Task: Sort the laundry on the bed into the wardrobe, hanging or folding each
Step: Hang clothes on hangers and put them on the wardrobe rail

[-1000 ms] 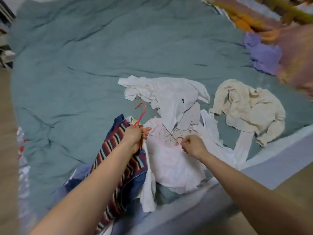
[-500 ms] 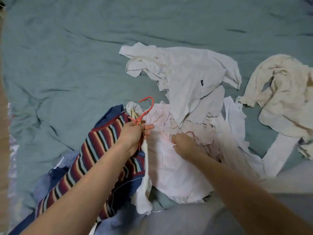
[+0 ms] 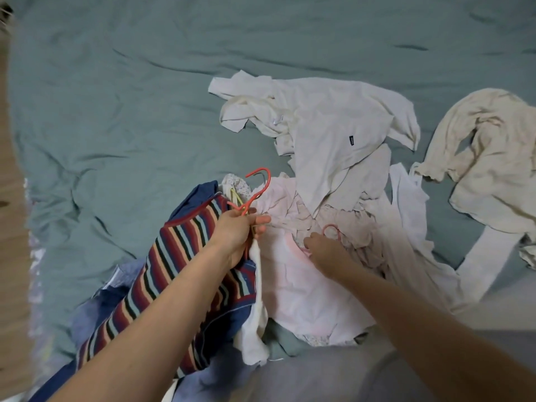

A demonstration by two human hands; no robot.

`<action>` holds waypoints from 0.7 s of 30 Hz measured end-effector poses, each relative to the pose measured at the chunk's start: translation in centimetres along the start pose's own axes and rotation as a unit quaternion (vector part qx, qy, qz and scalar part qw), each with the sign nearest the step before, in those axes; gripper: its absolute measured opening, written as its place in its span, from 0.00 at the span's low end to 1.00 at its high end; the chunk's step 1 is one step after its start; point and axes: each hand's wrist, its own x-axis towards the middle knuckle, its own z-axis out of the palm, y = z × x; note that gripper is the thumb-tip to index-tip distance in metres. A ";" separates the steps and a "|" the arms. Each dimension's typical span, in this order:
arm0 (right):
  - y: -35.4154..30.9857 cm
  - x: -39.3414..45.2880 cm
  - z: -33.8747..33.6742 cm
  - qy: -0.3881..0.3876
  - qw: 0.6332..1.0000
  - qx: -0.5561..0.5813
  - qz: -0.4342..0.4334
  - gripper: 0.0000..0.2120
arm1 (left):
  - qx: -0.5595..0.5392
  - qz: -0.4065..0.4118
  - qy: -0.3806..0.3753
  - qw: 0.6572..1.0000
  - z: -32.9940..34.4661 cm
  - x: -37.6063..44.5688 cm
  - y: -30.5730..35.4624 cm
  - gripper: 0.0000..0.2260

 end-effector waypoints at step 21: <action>-10.0 -3.3 -30.3 0.350 0.922 0.075 -0.148 0.05 | -0.055 0.107 0.039 0.992 -10.5 -14.8 15.9 0.11</action>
